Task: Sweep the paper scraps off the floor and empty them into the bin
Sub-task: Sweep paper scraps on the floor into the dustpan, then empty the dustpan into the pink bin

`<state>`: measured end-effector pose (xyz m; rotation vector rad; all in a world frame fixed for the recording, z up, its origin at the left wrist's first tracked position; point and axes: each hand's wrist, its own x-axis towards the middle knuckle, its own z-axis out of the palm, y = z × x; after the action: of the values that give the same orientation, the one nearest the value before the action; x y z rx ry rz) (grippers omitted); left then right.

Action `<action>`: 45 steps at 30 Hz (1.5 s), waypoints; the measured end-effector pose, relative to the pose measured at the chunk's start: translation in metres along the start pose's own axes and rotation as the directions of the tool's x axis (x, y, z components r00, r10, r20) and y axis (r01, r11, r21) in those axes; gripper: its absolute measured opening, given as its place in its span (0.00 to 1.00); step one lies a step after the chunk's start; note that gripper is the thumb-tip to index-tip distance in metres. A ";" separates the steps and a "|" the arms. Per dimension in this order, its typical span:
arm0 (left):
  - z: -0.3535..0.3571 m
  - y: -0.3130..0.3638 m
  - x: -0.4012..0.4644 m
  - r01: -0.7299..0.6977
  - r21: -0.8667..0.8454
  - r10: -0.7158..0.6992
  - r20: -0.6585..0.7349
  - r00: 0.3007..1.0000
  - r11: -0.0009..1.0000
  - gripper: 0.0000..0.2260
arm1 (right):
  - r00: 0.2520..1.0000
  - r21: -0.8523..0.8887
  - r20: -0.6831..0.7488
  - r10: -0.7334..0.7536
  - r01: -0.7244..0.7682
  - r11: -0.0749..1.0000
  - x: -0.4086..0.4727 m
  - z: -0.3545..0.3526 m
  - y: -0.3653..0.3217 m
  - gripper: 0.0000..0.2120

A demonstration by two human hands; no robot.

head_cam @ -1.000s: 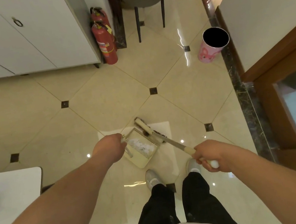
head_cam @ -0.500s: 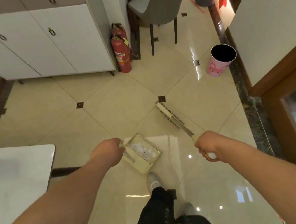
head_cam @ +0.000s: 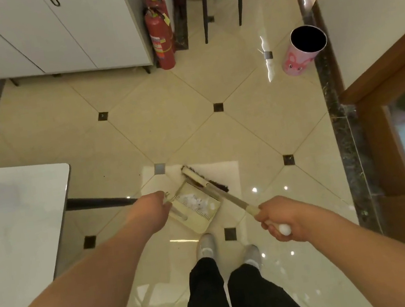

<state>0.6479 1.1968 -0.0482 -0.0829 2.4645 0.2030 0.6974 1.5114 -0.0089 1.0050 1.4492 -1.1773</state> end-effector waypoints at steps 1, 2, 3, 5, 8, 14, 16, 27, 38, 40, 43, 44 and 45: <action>-0.006 -0.001 0.002 -0.001 -0.014 0.001 -0.012 1.000 1.000 0.17 | 1.000 0.073 0.000 -0.009 0.009 0.997 -0.006 -0.006 -0.005 0.10; -0.015 -0.001 0.004 -0.006 -0.020 0.006 -0.022 1.000 1.000 0.15 | 1.000 0.150 -0.005 -0.012 0.013 0.989 -0.014 -0.013 -0.013 0.11; -0.020 -0.001 0.005 -0.021 -0.014 0.021 -0.031 0.999 1.000 0.14 | 1.000 0.208 -0.010 -0.014 0.016 0.978 -0.022 -0.019 -0.020 0.12; -0.034 0.002 0.010 -0.045 0.012 0.045 -0.045 0.998 0.999 0.14 | 0.999 0.256 -0.028 -0.039 0.045 0.966 -0.039 -0.026 -0.038 0.11; -0.058 0.008 0.018 -0.063 0.026 0.065 -0.088 0.994 0.998 0.16 | 0.990 0.246 -0.088 -0.114 0.133 0.960 -0.058 -0.027 -0.062 0.09; -0.131 0.051 0.039 -0.146 0.052 0.153 -0.168 0.974 0.988 0.15 | 0.956 0.426 -0.200 -0.214 0.281 0.860 -0.087 -0.052 -0.089 0.08; -0.155 0.070 0.043 -0.173 0.078 0.185 -0.197 0.963 0.982 0.15 | 0.951 0.533 -0.196 -0.238 0.307 0.788 -0.095 -0.070 -0.097 0.08; -0.298 0.281 0.072 -0.268 0.385 0.411 -0.361 0.837 0.883 0.13 | 0.874 0.647 -0.311 -0.374 0.483 0.590 -0.104 -0.254 -0.145 0.04; -0.380 0.525 0.103 -0.302 0.591 0.604 -0.418 0.679 0.748 0.10 | 0.847 0.632 -0.384 -0.368 0.532 0.563 -0.092 -0.473 -0.183 0.11; -0.384 0.550 0.111 -0.313 0.622 0.644 -0.421 0.639 0.717 0.10 | 0.848 0.641 -0.387 -0.362 0.529 0.555 -0.089 -0.490 -0.194 0.10; -0.390 0.587 0.131 -0.336 0.668 0.700 -0.397 0.593 0.664 0.09 | 0.854 0.660 -0.381 -0.355 0.520 0.542 -0.082 -0.513 -0.216 0.11; -0.392 0.600 0.140 -0.343 0.688 0.721 -0.382 0.578 0.639 0.08 | 0.857 0.666 -0.380 -0.349 0.515 0.540 -0.079 -0.522 -0.224 0.11; -0.394 0.611 0.148 -0.346 0.701 0.734 -0.373 0.568 0.624 0.08 | 0.860 0.668 -0.383 -0.338 0.510 0.541 -0.077 -0.529 -0.231 0.11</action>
<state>0.2235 1.7326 0.2415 1.1286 3.0316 -0.3674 0.3917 1.9854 0.1348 1.4020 1.4144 -2.2312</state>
